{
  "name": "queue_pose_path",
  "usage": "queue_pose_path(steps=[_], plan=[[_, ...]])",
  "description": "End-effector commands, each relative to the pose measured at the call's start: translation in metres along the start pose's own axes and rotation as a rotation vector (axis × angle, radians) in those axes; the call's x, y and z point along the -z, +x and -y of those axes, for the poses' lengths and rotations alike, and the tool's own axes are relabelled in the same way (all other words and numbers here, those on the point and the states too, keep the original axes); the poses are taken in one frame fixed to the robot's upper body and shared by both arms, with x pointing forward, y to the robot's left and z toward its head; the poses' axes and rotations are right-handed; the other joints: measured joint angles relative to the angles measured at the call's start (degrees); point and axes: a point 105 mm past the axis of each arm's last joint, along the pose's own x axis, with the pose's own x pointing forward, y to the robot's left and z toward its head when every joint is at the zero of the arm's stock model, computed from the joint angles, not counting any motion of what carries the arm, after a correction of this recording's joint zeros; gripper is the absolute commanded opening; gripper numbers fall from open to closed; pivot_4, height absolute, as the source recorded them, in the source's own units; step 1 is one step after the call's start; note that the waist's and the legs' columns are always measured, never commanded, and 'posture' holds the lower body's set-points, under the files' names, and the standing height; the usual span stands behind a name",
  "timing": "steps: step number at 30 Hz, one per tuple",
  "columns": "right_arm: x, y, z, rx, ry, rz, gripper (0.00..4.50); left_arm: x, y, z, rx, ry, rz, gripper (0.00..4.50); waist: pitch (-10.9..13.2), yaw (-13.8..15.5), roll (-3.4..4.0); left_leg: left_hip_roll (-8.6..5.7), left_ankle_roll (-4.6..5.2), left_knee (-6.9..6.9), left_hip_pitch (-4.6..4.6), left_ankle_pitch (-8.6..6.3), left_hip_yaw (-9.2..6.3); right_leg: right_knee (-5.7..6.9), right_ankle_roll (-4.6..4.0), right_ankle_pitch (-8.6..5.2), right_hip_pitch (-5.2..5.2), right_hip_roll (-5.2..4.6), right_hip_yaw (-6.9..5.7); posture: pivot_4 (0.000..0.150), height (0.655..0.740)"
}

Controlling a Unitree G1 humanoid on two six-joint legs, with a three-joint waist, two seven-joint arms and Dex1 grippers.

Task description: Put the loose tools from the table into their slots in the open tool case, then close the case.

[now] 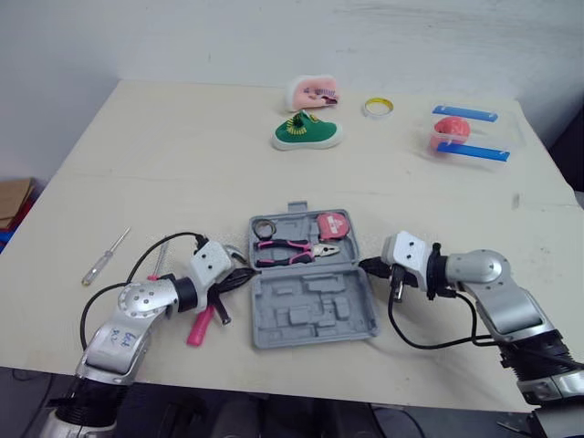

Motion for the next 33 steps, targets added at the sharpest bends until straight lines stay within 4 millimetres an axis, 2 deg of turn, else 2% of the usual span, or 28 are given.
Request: queue_pose_path(steps=[1, 5, 14, 23, 26, 28, 31, 33], plan=[[-0.011, -0.002, 0.004, 0.012, -0.036, 0.034, 0.03, -0.002, 0.002, 0.001, 0.003, 0.014, 0.008, 0.0, 0.0, 0.0, 0.0, 0.0, 0.0, 0.0, 0.0, 0.0, -0.01, 0.0, 0.0, 0.0, 0.0, 0.0, -0.01, 0.15, 0.74], [-0.01, -0.004, -0.004, -0.023, -0.039, 0.023, 0.03, 0.003, 0.01, 0.003, 0.059, 0.028, -0.019, 0.0, 0.0, 0.06, 0.0, 0.0, -0.01, 0.02, 0.02, 0.0, -0.05, 0.01, 0.0, 0.0, 0.04, 0.01, -0.05, 0.15, 0.74], [-0.003, -0.024, -0.02, -0.033, -0.003, -0.002, 0.03, -0.005, 0.021, 0.013, 0.146, 0.067, 0.004, 0.0, 0.0, 0.24, 0.01, -0.03, 0.0, 0.05, 0.03, -0.01, -0.22, -0.12, 0.0, 0.0, 0.22, -0.01, -0.2, 0.15, 0.74], [0.001, -0.03, -0.017, 0.024, 0.018, -0.02, 0.03, -0.007, 0.021, 0.01, 0.131, 0.094, 0.01, 0.0, 0.0, 0.01, 0.01, -0.02, 0.0, 0.05, 0.04, -0.01, -0.26, -0.13, 0.0, 0.0, 0.26, 0.01, -0.22, 0.15, 0.74], [0.003, -0.04, -0.013, 0.044, 0.038, -0.034, 0.03, -0.018, 0.006, -0.001, 0.082, 0.127, 0.043, 0.0, 0.0, 0.04, 0.01, -0.03, 0.0, 0.06, 0.03, -0.01, -0.26, -0.14, 0.0, 0.0, 0.26, 0.0, -0.22, 0.15, 0.74], [0.005, -0.055, -0.008, 0.071, 0.051, -0.053, 0.03, -0.021, -0.008, -0.005, 0.084, 0.134, 0.05, 0.0, 0.02, 0.05, 0.03, -0.02, 0.0, 0.04, 0.02, -0.02, -0.27, -0.15, 0.0, 0.0, 0.24, 0.0, -0.22, 0.15, 0.74], [0.009, -0.086, -0.004, 0.101, 0.102, -0.08, 0.03, -0.022, -0.038, -0.012, 0.081, 0.132, 0.053, 0.0, 0.05, 0.08, 0.07, -0.03, -0.01, -0.04, -0.01, -0.02, -0.27, -0.25, 0.0, 0.0, 0.24, -0.01, -0.23, 0.15, 0.74], [0.007, -0.094, -0.003, 0.118, 0.132, -0.072, 0.03, -0.022, -0.047, -0.014, 0.079, 0.137, 0.056, 0.0, 0.05, 0.03, 0.07, -0.02, 0.0, -0.14, 0.04, -0.02, -0.27, -0.36, 0.0, 0.0, 0.29, -0.02, -0.24, 0.15, 0.74]])
